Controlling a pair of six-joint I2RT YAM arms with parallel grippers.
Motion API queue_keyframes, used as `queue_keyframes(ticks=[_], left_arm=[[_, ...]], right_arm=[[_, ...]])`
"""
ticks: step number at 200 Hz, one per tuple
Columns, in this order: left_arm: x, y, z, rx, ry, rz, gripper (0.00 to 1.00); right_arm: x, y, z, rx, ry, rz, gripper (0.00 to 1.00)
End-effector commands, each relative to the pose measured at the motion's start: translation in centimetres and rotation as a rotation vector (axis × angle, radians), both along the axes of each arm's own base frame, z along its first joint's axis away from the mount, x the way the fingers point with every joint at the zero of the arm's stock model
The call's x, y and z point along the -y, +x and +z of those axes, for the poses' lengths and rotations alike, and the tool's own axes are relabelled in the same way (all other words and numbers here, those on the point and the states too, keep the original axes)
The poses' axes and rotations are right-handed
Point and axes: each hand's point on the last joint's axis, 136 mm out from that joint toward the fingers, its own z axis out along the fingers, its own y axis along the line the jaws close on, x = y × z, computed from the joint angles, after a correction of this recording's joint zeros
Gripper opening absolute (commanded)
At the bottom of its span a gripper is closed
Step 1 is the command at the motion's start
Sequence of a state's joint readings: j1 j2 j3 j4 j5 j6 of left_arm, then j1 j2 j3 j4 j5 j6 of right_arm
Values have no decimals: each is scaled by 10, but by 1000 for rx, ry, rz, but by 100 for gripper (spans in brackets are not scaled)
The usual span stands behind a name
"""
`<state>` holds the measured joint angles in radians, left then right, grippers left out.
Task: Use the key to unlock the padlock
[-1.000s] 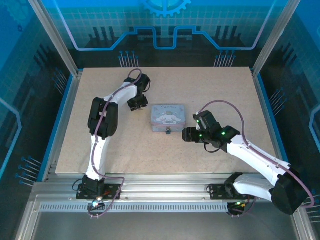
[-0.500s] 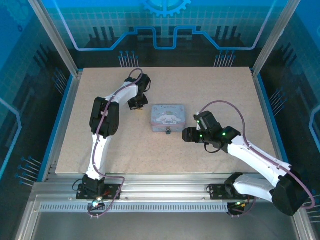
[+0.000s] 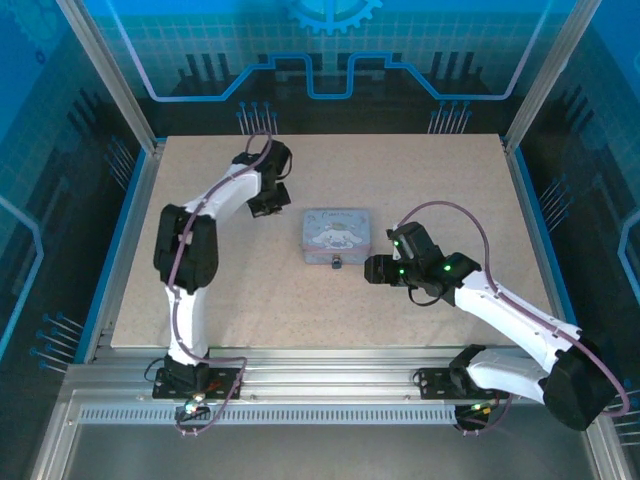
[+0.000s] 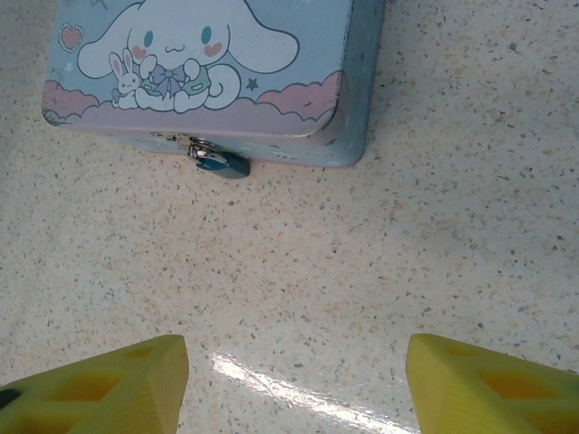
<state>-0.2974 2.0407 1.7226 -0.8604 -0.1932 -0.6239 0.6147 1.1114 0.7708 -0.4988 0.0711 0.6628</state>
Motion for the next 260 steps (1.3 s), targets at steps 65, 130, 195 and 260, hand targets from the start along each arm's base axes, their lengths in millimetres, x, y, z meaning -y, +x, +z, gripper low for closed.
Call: queue_keyframes(ticks=[65,130,195,260], left_arm=[[59,-46,109,230,-271,-147,0],[118,-89,146,301,-425,-236,0],[158,-120,154,310,-517,-287,0],[167,-128,162,321,-544,-304,0]], right_arm=[[-42,15,55,97,226,100,63],[-57,32,101,159,427,114,50],[-63,50,119,176,547,70,42],[-71,57,137,195,606,84,36]])
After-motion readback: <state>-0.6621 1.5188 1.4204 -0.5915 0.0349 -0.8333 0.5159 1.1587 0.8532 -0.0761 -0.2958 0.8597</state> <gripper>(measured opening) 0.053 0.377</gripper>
